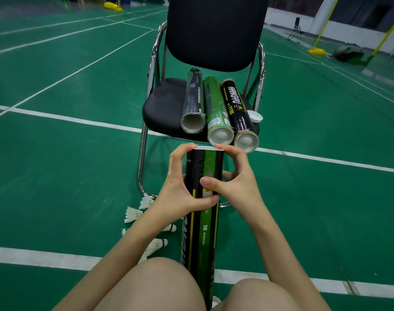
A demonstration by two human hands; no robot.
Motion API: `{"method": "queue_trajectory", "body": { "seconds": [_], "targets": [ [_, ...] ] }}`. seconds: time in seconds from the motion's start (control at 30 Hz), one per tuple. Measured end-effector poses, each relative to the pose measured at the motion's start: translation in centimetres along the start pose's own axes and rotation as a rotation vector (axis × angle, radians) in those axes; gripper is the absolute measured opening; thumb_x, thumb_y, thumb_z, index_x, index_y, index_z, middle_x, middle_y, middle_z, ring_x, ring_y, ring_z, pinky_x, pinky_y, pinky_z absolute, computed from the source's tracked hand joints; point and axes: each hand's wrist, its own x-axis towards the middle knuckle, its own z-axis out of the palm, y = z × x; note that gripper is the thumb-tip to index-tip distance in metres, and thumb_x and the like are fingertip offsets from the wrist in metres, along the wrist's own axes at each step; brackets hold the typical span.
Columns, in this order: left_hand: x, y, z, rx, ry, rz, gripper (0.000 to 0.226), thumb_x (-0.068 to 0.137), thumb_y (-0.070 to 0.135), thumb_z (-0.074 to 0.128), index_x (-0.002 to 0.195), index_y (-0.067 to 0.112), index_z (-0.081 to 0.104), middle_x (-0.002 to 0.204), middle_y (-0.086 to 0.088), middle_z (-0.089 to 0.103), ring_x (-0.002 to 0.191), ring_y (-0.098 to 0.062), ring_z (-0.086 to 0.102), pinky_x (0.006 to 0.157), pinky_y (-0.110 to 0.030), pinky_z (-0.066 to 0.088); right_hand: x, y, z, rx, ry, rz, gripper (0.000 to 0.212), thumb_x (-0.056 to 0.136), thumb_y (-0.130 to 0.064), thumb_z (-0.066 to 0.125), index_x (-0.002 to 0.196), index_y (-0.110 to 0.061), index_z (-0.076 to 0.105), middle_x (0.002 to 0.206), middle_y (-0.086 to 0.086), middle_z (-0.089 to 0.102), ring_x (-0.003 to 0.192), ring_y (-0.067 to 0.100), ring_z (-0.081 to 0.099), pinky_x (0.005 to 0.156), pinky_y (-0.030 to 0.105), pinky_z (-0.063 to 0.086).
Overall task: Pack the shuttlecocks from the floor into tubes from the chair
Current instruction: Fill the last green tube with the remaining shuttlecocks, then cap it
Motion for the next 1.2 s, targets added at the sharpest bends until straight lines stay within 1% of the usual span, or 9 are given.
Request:
{"method": "queue_trajectory", "body": {
  "seconds": [0.17,0.23,0.3,0.4,0.57,0.7,0.77,0.97,1.2],
  "targets": [
    [0.1,0.8,-0.7,0.015,0.027,-0.005,0.094,0.065,-0.003,0.078,0.132,0.038,0.025,0.104,0.004,0.061,0.077,-0.016,0.067,0.068,-0.022,0.053,1.3,-0.6,0.3,-0.019,-0.096,0.020,0.063,0.066,-0.006,0.079,0.116,-0.031,0.049,0.129,-0.015,0.050,0.094,0.022,0.068,0.074,0.033,0.056],
    [0.4,1.4,-1.5,0.041,0.012,0.023,0.096,0.065,0.002,0.080,0.134,0.040,0.025,0.127,0.008,0.050,0.091,-0.011,0.066,0.078,-0.021,0.052,2.3,-1.7,0.2,-0.053,-0.139,0.036,0.058,0.069,-0.012,0.079,0.116,-0.029,0.048,0.130,-0.004,0.051,0.094,0.020,0.068,0.077,0.032,0.056],
    [0.9,2.0,-2.3,0.155,-0.025,0.100,0.099,0.064,0.009,0.083,0.138,0.038,0.024,0.148,0.009,0.028,0.121,-0.004,0.048,0.094,-0.023,0.045,3.3,-3.3,-0.2,-0.110,-0.194,0.075,0.059,0.075,-0.013,0.076,0.122,-0.029,0.045,0.123,0.000,0.058,0.089,0.012,0.069,0.070,0.023,0.054],
    [1.7,3.2,-3.3,0.237,-0.073,0.177,0.102,0.064,0.014,0.084,0.141,0.039,0.022,0.154,0.020,0.009,0.138,-0.007,0.025,0.107,-0.038,0.036,4.5,-5.7,-0.4,-0.142,-0.266,0.121,0.072,0.076,-0.010,0.074,0.135,-0.026,0.037,0.121,0.003,0.061,0.087,0.007,0.069,0.066,0.024,0.056],
    [3.6,6.7,-5.4,0.279,-0.092,0.256,0.106,0.063,0.012,0.084,0.140,0.044,0.019,0.152,0.023,0.009,0.137,-0.016,0.030,0.102,-0.033,0.042,5.8,-9.4,0.8,-0.233,-0.197,-0.036,0.076,0.069,-0.014,0.079,0.135,-0.019,0.043,0.126,0.000,0.058,0.108,0.015,0.061,0.083,0.028,0.055],
    [4.8,11.0,-7.1,0.280,-0.095,0.337,0.096,0.063,0.034,0.080,0.137,0.046,0.020,0.144,0.026,0.025,0.131,0.006,0.032,0.105,-0.019,0.033,6.1,-12.4,2.1,-0.333,-0.113,-0.246,0.069,0.068,-0.018,0.082,0.128,-0.019,0.047,0.119,-0.008,0.057,0.109,0.007,0.057,0.090,0.020,0.049],
    [5.2,13.1,-7.7,0.263,-0.082,0.378,0.089,0.067,0.033,0.077,0.137,0.040,0.021,0.139,0.027,0.029,0.124,0.013,0.036,0.096,-0.008,0.032,6.4,-13.5,2.6,-0.362,-0.075,-0.337,0.067,0.067,-0.021,0.083,0.124,-0.022,0.047,0.120,-0.009,0.055,0.111,0.009,0.054,0.095,0.028,0.047],
    [6.3,16.3,-8.3,0.267,0.012,0.450,0.081,0.076,0.025,0.075,0.141,0.022,0.027,0.133,0.019,0.041,0.124,0.000,0.044,0.099,-0.015,0.035,6.6,-15.6,3.2,-0.414,0.005,-0.553,0.066,0.070,-0.021,0.080,0.124,-0.021,0.043,0.121,-0.008,0.051,0.108,0.008,0.051,0.084,0.013,0.044],
    [5.8,17.2,-8.1,0.235,0.090,0.541,0.055,0.085,0.025,0.065,0.134,0.014,0.042,0.122,0.001,0.047,0.118,-0.013,0.052,0.099,-0.034,0.044,5.7,-14.8,4.2,-0.320,0.018,-0.676,0.063,0.072,-0.013,0.080,0.120,-0.020,0.040,0.122,-0.008,0.047,0.114,0.011,0.049,0.079,0.020,0.052]
  ]
}}
